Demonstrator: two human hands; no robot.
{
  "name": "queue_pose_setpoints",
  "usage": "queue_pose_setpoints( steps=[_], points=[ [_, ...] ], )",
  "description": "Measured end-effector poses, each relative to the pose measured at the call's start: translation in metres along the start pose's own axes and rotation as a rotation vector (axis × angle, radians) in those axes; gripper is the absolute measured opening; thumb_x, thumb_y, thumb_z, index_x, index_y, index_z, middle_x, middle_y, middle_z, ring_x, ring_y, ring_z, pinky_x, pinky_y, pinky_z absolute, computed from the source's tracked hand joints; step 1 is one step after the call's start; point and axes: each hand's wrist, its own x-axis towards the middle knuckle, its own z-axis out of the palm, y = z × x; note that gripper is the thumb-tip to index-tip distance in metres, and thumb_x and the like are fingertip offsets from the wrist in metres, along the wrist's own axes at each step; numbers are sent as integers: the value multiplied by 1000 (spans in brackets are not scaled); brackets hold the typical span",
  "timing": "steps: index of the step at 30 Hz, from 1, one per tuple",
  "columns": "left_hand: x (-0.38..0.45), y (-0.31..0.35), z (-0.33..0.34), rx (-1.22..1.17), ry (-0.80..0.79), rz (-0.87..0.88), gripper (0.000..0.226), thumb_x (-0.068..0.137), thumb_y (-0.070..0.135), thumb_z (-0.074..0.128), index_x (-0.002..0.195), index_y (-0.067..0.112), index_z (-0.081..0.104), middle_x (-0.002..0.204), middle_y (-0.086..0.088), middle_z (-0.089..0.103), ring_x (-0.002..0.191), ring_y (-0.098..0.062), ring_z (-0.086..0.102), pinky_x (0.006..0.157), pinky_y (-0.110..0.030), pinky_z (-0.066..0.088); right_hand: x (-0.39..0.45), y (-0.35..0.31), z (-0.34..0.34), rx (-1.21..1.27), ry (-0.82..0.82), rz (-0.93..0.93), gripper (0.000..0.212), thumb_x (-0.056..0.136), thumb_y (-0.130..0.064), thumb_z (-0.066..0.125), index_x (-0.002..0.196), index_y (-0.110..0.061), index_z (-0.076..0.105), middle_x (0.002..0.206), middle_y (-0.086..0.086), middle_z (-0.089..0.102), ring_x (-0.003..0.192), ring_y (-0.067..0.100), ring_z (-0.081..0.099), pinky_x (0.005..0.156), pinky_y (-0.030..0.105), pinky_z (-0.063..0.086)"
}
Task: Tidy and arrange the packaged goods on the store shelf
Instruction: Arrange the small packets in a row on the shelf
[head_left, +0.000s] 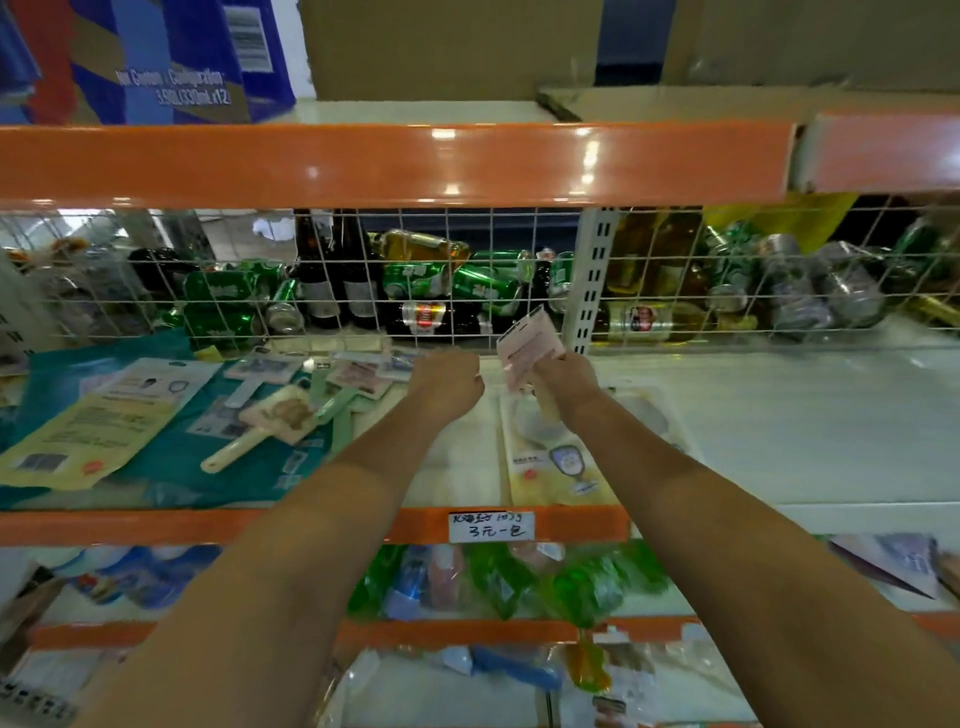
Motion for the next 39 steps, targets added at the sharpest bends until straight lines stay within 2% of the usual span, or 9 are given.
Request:
queue_pose_setpoints(
  steps=[4,9,11,13,20,25,28,31,39],
  points=[
    [6,31,-3,-33,20,8,33,97,29,40,119,14,59,121,-9,59,109,-28,56,84,-34,45,5,12,-28,18,51,11,29,93,-12,52,115,5,60,97,16,58,90,26,56,82,37,48],
    [11,67,-1,-150,17,-22,29,96,27,44,117,14,60,118,-9,62,107,-28,58,81,-36,47,2,26,-57,202,22,54,12,90,-4,53,94,-10,62,77,6,59,78,23,54,75,33,45],
    [13,78,3,-221,-1,-62,27,95,26,45,113,14,61,116,-8,62,106,-28,58,82,-35,47,2,32,-68,241,-4,56,14,90,-3,53,84,-12,62,74,5,59,70,22,54,68,30,46],
    [14,88,8,-285,-25,-100,26,94,26,45,110,15,61,115,-7,63,105,-27,58,83,-34,47,1,38,-76,246,-15,47,14,90,-4,54,86,-14,63,73,4,60,66,19,53,63,26,45],
    [16,118,9,-551,-107,-239,34,97,26,43,125,10,53,126,-9,57,113,-27,54,83,-30,41,8,51,-91,162,23,-5,11,87,-16,57,96,-17,63,91,8,64,88,24,59,87,39,51],
    [21,127,0,-740,-152,-365,39,97,25,42,129,5,52,128,-13,56,110,-28,55,78,-29,40,13,52,-87,238,-3,44,20,79,-20,58,98,-20,64,94,10,68,93,30,63,92,48,52],
    [27,125,0,-925,-195,-459,38,94,22,46,122,0,57,122,-18,60,108,-31,59,77,-33,45,14,50,-83,368,-38,64,26,87,-7,58,112,-9,62,89,12,66,80,26,62,82,40,55],
    [29,122,3,-1160,-230,-545,36,91,21,49,118,0,60,111,-11,65,99,-26,62,75,-31,47,14,49,-78,456,-71,48,26,91,3,52,116,0,58,81,10,61,69,19,56,69,31,49],
    [27,104,5,-1534,-234,-660,21,94,14,56,110,3,61,75,-3,60,62,-13,59,57,-22,48,16,49,-64,465,-144,91,29,92,2,51,121,4,54,83,10,60,70,19,56,64,27,48]
  ],
)
